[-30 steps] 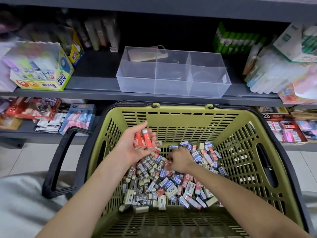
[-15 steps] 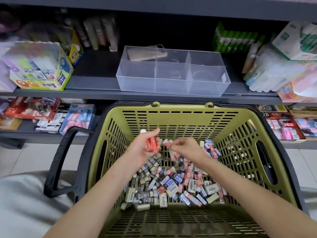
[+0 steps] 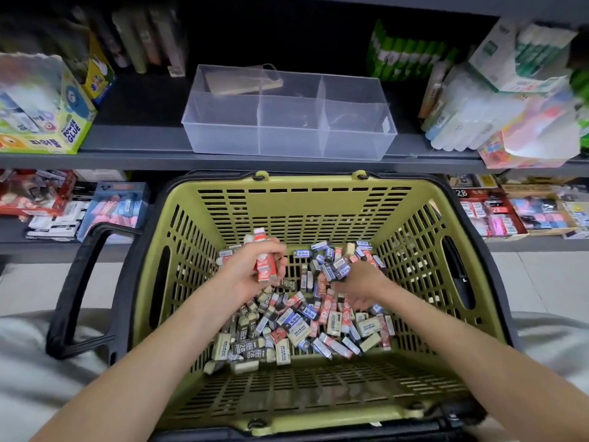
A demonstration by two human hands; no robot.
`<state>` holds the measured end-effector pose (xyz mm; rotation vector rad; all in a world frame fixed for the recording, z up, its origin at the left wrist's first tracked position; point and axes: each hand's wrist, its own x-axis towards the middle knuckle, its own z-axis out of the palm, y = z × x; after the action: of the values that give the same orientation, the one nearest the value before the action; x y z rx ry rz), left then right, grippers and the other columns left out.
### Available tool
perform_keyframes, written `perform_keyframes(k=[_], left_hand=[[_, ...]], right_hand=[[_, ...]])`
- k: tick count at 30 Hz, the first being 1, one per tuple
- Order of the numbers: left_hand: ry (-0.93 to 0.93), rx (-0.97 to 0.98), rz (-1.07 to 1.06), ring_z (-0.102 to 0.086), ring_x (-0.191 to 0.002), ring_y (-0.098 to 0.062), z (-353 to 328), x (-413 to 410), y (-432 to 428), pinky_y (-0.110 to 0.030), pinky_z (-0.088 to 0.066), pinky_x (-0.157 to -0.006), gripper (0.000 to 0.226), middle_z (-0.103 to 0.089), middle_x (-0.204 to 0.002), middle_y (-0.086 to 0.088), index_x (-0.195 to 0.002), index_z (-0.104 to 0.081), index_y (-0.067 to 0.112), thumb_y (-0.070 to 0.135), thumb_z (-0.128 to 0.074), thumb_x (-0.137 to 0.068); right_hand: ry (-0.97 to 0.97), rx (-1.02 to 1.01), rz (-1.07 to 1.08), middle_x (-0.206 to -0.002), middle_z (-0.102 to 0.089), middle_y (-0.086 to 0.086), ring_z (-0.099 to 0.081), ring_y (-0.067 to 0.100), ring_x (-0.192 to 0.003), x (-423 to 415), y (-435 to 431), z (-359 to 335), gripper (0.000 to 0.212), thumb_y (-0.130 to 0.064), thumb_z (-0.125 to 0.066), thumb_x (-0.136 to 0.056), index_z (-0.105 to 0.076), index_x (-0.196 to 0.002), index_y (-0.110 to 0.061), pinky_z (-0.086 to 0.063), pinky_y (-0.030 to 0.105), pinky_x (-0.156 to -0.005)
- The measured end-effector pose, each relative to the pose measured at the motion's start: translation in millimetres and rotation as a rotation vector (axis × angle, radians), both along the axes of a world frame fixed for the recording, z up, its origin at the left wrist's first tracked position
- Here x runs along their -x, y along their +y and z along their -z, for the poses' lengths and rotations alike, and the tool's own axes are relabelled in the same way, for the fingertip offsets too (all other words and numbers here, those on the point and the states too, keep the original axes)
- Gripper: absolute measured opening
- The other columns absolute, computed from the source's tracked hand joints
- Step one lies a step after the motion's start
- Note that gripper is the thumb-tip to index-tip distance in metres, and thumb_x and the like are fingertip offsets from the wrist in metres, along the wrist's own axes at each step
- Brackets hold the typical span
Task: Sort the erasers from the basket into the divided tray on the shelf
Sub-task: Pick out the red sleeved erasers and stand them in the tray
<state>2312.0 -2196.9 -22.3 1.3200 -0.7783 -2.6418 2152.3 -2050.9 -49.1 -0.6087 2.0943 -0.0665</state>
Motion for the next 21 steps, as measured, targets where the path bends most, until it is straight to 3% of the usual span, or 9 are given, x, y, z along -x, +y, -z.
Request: perform_keyframes(k=[3, 8, 13, 15, 17, 19, 21], left_hand=[[0.004, 0.081, 0.044, -0.062, -0.060, -0.016, -1, 0, -2, -0.025, -0.053, -0.053, 0.040, -0.065, -0.082, -0.010, -0.102, -0.057, 0.005, 0.004, -0.073, -0.065], [0.026, 0.114, 0.048, -0.062, -0.061, -0.016, 1, -1, -3, -0.026, -0.053, -0.055, 0.039, -0.065, -0.080, -0.008, -0.098, -0.057, 0.006, 0.009, -0.076, -0.064], [0.075, 0.132, 0.037, -0.061, -0.058, -0.015, -2, 2, -4, -0.026, -0.052, -0.055, 0.036, -0.064, -0.074, -0.006, -0.094, -0.057, 0.007, 0.009, -0.076, -0.064], [0.091, 0.142, 0.034, -0.061, -0.057, -0.014, -4, 3, -5, -0.026, -0.052, -0.054, 0.035, -0.063, -0.070, -0.005, -0.092, -0.057, 0.008, 0.009, -0.076, -0.063], [0.105, 0.147, 0.028, -0.060, -0.057, -0.015, -6, 2, -5, -0.026, -0.052, -0.055, 0.036, -0.063, -0.071, -0.006, -0.093, -0.056, 0.008, 0.009, -0.076, -0.062], [0.109, 0.144, 0.017, -0.061, -0.059, -0.015, -7, 2, -5, -0.026, -0.052, -0.057, 0.040, -0.062, -0.072, -0.006, -0.095, -0.056, 0.008, 0.010, -0.076, -0.061], [0.106, 0.140, 0.006, -0.061, -0.060, -0.015, -8, 2, -6, -0.026, -0.052, -0.058, 0.041, -0.063, -0.072, -0.005, -0.096, -0.056, 0.008, 0.010, -0.076, -0.060]], right_hand=[[0.244, -0.213, -0.177, -0.048, -0.042, -0.004, -0.045, 0.008, -0.039, -11, 20, 30, 0.055, -0.066, -0.051, -0.081, -0.048, -0.063, -0.015, -0.037, 0.016, -0.040], [0.280, 0.027, -0.045, -0.037, -0.029, -0.010, -0.027, 0.003, -0.029, -32, 23, 54, 0.059, -0.073, -0.058, -0.071, -0.027, -0.051, -0.028, -0.016, 0.013, -0.031], [0.311, 0.072, 0.085, -0.047, -0.035, -0.007, -0.033, 0.008, -0.039, -40, 16, 67, 0.060, -0.070, -0.065, -0.066, -0.032, -0.052, -0.022, -0.020, 0.017, -0.036], [0.271, 0.118, 0.115, -0.059, -0.041, -0.006, -0.039, 0.008, -0.050, -40, 17, 70, 0.056, -0.062, -0.072, -0.064, -0.036, -0.055, -0.021, -0.028, 0.018, -0.039], [0.250, 0.162, 0.004, -0.082, -0.048, -0.004, -0.048, 0.011, -0.082, -39, 18, 73, 0.045, -0.052, -0.076, -0.065, -0.044, -0.059, -0.021, -0.044, 0.025, -0.065], [0.290, 0.173, -0.132, -0.100, -0.053, -0.001, -0.047, 0.017, -0.105, -39, 15, 74, 0.031, -0.045, -0.073, -0.069, -0.054, -0.068, -0.020, -0.044, 0.031, -0.088], [0.305, 0.170, -0.151, -0.102, -0.056, 0.002, -0.053, 0.021, -0.103, -42, 10, 76, 0.039, -0.049, -0.071, -0.072, -0.056, -0.086, -0.016, -0.050, 0.033, -0.081]])
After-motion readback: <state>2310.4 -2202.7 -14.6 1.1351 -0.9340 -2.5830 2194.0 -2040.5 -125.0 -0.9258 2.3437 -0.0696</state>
